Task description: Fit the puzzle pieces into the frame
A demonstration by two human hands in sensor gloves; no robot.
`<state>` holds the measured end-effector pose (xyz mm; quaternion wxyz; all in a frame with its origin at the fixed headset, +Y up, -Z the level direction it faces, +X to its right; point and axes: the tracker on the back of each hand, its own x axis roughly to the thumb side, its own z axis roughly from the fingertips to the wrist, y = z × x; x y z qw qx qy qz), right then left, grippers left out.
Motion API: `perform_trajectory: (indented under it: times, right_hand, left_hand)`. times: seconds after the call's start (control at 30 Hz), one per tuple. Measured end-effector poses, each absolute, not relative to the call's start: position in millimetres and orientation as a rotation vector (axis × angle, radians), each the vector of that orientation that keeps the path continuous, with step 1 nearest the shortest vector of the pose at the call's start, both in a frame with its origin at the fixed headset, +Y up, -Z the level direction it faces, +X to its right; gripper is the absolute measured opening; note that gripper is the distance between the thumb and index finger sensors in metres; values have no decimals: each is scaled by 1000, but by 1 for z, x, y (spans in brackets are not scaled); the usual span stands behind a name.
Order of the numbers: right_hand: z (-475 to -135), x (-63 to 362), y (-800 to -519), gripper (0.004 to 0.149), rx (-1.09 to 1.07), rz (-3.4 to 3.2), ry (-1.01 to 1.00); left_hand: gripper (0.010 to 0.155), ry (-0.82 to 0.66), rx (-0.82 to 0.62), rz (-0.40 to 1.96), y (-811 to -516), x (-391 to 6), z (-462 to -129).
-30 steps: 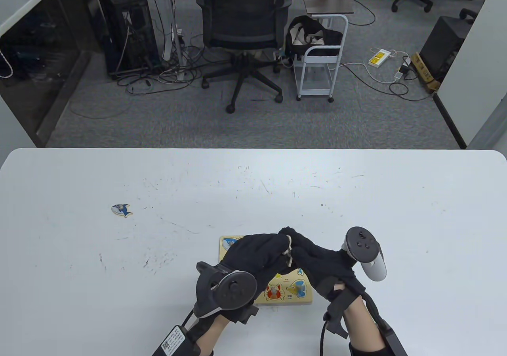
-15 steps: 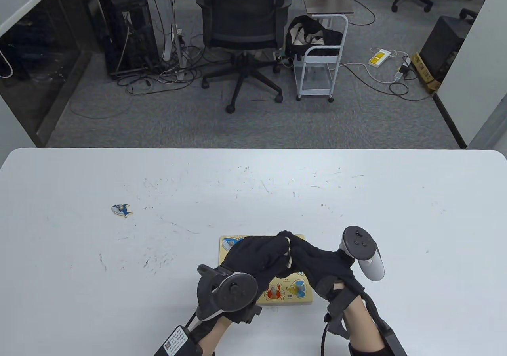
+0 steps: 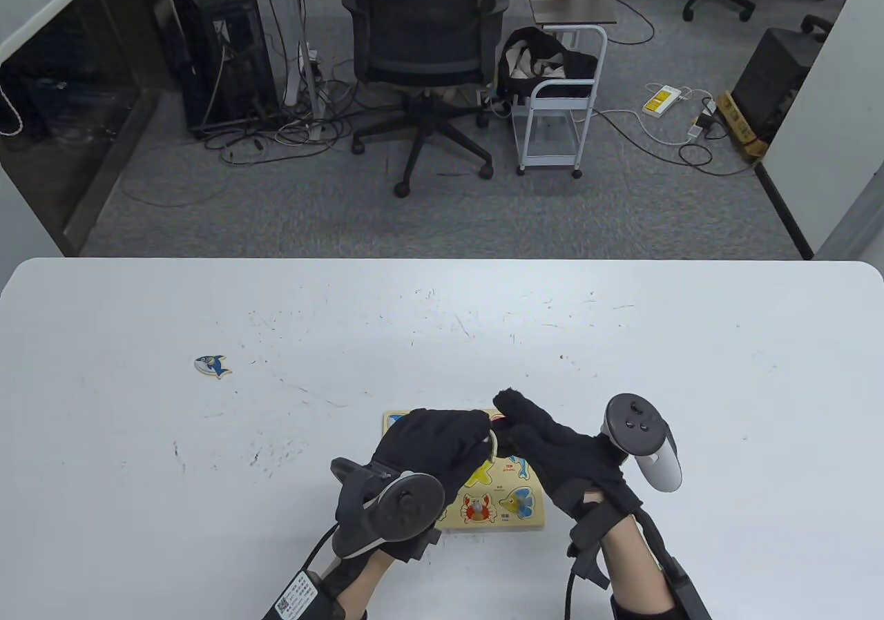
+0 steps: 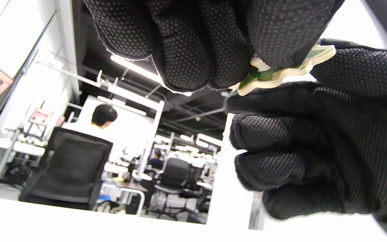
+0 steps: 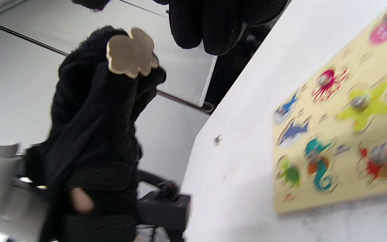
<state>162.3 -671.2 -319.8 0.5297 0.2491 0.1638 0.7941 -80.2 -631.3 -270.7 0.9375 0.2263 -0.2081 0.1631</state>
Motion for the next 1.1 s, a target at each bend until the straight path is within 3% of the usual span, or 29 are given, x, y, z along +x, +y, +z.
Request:
perform_trajectory:
  times: [0.57,1.1]
  right_hand:
    - [-302,210,-636,69,61,2553,-115]
    - [-310,222,-644,68,13,2519,-51]
  left_hand:
    - [47,-303,281,-218,-633,-87,-290]
    - [47,-280,55,-398,-697,-98,-310]
